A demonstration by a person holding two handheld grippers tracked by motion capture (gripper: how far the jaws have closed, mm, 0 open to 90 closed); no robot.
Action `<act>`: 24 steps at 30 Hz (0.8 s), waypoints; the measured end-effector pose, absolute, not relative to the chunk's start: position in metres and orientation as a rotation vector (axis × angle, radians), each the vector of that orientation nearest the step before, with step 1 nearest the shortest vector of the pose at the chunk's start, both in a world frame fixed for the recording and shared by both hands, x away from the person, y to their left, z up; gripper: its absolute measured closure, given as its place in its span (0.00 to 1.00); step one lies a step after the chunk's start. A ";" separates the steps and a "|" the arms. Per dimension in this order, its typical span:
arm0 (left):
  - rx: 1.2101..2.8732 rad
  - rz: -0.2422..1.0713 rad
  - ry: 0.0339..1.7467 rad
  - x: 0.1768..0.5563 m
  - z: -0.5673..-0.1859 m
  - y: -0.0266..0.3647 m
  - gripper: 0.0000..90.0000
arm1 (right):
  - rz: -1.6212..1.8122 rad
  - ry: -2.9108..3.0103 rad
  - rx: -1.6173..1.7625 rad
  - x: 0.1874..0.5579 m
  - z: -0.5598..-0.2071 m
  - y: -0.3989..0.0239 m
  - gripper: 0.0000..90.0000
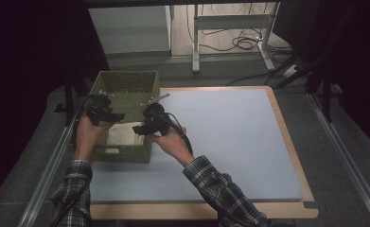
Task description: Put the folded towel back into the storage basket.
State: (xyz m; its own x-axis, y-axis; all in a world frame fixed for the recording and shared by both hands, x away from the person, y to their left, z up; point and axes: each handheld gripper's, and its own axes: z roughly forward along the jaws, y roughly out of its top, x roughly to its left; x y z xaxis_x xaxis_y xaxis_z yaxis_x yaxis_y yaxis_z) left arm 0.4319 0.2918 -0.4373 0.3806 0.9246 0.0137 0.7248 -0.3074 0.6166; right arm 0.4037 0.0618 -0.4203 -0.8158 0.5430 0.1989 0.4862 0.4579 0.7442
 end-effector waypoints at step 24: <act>2.047 0.341 1.364 0.431 -0.430 0.266 0.17 | 1.296 2.635 0.867 0.400 -0.422 0.007 0.28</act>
